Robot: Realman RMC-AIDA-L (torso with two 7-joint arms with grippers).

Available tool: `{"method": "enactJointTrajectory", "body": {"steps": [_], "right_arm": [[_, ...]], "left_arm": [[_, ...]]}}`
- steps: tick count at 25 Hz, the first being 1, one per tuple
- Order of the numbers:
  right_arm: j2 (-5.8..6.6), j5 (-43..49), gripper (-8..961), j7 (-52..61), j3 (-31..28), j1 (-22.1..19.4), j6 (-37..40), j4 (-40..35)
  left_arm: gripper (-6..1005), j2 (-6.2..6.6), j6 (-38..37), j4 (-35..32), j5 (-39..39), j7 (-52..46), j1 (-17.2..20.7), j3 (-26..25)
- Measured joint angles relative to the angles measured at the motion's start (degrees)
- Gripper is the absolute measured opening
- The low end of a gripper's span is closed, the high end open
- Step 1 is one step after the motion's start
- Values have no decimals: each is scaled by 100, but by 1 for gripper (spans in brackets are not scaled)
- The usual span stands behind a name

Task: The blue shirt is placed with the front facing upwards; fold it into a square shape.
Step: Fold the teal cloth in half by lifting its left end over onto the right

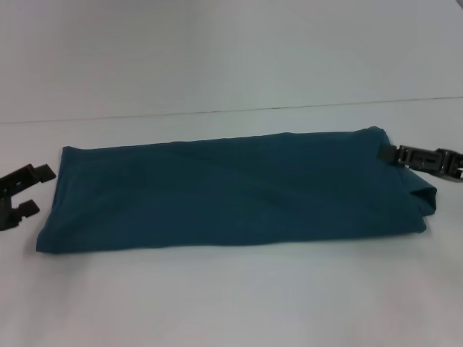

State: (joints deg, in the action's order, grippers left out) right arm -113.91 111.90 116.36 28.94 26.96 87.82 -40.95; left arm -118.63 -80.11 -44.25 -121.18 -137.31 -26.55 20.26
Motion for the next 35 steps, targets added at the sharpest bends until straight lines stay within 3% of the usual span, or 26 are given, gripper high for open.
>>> {"method": "enactJointTrajectory", "body": {"steps": [2, 5, 12, 23, 35], "right_arm": [[-94, -32, 668, -76, -15, -65, -15, 14], [-168, -81, 669, -176, -83, -136, -22, 136], [-127, -92, 668, -382, -208, -132, -67, 463], [-121, -90, 669, -364, -215, -188, -91, 466], [-121, -92, 669, -322, -222, -252, -52, 473]], "left_arm": [[963, -32, 146, 168, 33, -64, 33, -36], [963, -80, 475, 376, 96, -95, 76, -51], [962, -92, 936, 695, 101, -58, 50, -21], [960, -149, 1067, 875, -113, 2, 70, 54], [959, -158, 909, 547, -41, 28, 78, 37]]}}
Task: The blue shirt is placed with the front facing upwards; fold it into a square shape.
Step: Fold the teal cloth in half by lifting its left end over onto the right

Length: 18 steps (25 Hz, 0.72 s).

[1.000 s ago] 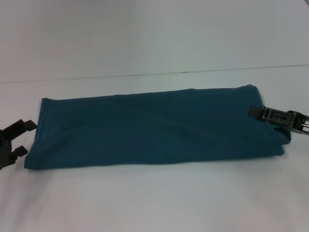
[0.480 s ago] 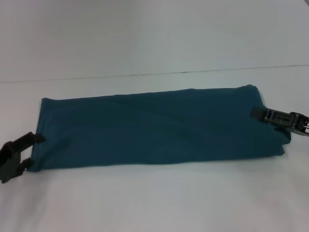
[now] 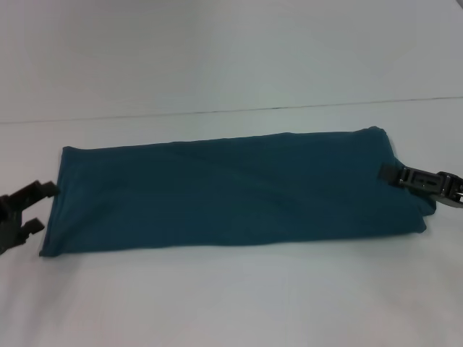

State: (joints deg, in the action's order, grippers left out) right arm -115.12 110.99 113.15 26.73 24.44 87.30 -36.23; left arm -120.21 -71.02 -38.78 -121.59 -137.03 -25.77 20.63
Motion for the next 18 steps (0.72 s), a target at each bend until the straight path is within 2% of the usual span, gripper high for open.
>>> {"method": "enactJointTrajectory", "body": {"steps": [5, 9, 13, 18], "right_arm": [[-11, 10, 669, 10, -1, 0, -19, 4], [-10, 20, 669, 12, -2, 31, -34, 59], [-3, 26, 668, 14, -1, 43, -37, 81], [6, 10, 668, 15, -1, 12, -38, 81]], "left_arm": [[959, 13, 231, 130, 98, -7, -340, 49], [960, -10, 846, 378, 57, 113, -595, 243], [960, -45, 1357, 482, 56, 161, -663, 633], [960, -89, 1533, 547, 56, 188, -651, 768]]}}
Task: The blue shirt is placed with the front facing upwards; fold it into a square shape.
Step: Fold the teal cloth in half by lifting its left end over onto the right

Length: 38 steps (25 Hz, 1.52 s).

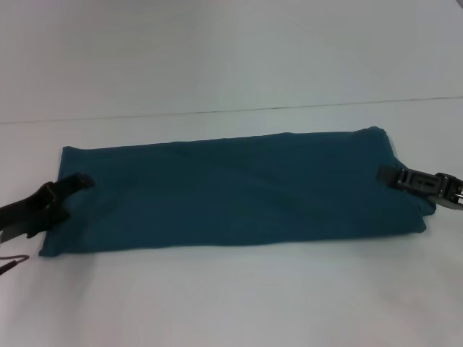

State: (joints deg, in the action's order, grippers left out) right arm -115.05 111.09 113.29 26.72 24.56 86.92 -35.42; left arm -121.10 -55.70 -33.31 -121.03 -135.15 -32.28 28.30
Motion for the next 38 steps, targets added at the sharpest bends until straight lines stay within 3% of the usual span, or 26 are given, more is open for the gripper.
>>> {"method": "enactJointTrajectory", "body": {"steps": [7, 11, 13, 15, 18, 22, 38], "right_arm": [[8, 0, 669, 0, 0, 4, 0, 33], [10, -3, 669, 0, 0, 5, 1, 35], [10, -4, 669, 0, 0, 1, 1, 35], [10, -7, 669, 0, 0, 1, 0, 35], [12, -2, 669, 0, 0, 12, -20, 35], [17, 11, 669, 0, 0, 35, -33, 43], [18, 12, 668, 0, 0, 49, -36, 52]], "left_arm": [[960, -2, 7, 115, 15, 77, 27, 31], [960, 15, -239, -141, 48, 145, 63, 25], [959, 63, -437, -273, -5, 285, 57, 70], [958, 210, -566, -424, -361, 273, -35, 363], [955, 257, -562, -597, -751, 271, -114, 545], [951, 67, -242, -1115, -948, 496, -88, 739], [948, 47, 924, -459, -974, 280, -214, 1100]]}}
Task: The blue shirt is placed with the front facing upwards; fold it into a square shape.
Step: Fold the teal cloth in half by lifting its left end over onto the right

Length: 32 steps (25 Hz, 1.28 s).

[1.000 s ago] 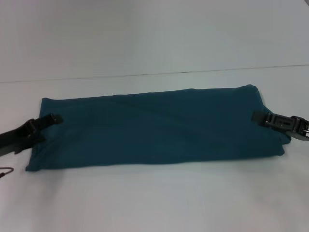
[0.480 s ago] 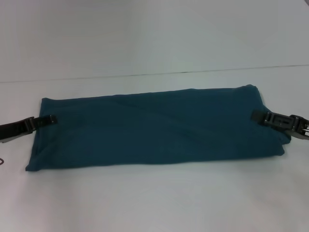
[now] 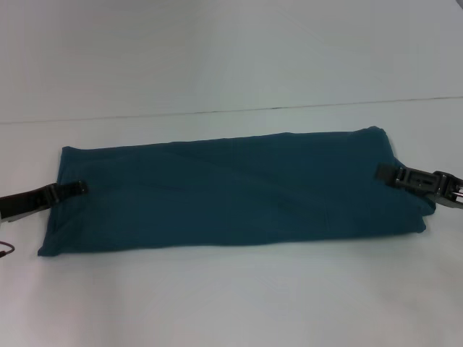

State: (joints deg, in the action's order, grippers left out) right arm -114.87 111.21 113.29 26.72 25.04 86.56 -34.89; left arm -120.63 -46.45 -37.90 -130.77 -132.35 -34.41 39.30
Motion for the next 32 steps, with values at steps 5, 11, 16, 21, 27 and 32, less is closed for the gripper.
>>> {"method": "enactJointTrajectory", "body": {"steps": [5, 11, 16, 21, 27, 32], "right_arm": [[0, 2, 668, 0, 0, 1, -19, 0], [0, 6, 669, 0, 0, 1, -45, 0], [0, 7, 669, 0, 0, -13, -48, 0], [0, 7, 669, 0, 0, -25, -51, 0], [0, 6, 668, 0, 0, -33, -52, 0], [0, 3, 668, 0, 0, -43, -52, 0]], "left_arm": [[947, 6, 61, 58, -58, 13, -21, 76], [947, 1, 89, 62, -111, -14, -21, 107], [947, -3, 93, 45, -115, -22, -21, 98], [948, -5, 128, 55, -118, -23, -19, 96], [934, -6, 29, 77, -124, -26, -23, 146], [923, -27, -375, 44, -100, -82, -73, 195]]}}
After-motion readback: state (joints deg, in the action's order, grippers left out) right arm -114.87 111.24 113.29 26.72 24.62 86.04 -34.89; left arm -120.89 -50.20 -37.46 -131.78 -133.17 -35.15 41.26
